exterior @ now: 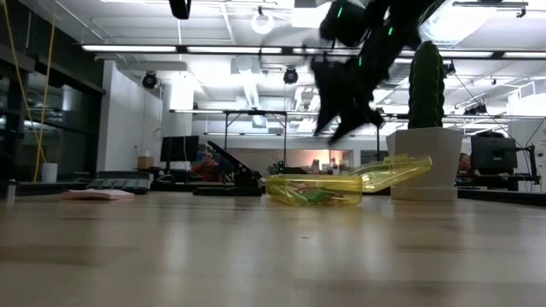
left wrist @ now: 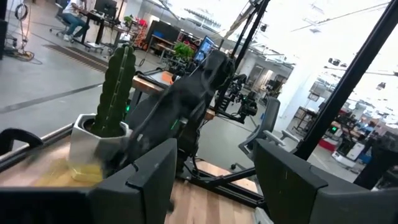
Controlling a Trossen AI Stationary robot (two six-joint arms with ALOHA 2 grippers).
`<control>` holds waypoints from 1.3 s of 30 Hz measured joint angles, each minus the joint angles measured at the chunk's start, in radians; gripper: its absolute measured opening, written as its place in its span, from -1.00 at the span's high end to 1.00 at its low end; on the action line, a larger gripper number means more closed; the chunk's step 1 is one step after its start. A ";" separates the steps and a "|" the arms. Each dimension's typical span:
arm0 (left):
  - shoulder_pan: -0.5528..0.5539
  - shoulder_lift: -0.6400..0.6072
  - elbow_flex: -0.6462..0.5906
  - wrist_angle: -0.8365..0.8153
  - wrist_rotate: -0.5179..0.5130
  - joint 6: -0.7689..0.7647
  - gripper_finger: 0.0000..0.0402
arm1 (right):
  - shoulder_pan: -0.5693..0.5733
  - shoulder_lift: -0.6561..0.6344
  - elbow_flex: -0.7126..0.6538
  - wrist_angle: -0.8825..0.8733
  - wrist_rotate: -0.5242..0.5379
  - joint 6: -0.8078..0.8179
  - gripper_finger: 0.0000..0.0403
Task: Pack school essentials
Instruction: Put the pink sticky notes into the yellow supply box
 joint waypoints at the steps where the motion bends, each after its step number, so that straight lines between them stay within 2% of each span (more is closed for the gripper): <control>1: 0.000 0.000 0.000 0.000 0.000 0.011 -0.01 | 0.005 -0.038 0.000 0.021 -0.007 -0.031 0.02; 8: -0.003 0.000 0.000 -0.008 0.001 0.058 -0.01 | 0.093 -0.289 0.000 0.194 -0.021 -0.210 0.03; 13: -0.003 0.000 0.000 -0.008 0.022 0.107 -0.01 | 0.175 -0.377 0.000 0.386 -0.007 -0.270 0.03; 17: -0.003 0.000 0.000 -0.008 0.021 0.124 -0.01 | 0.223 -0.385 0.000 0.483 0.001 -0.316 0.03; 39: -0.003 -0.001 0.000 -0.016 0.007 0.186 -0.01 | 0.242 -0.380 -0.002 0.512 0.024 -0.353 0.04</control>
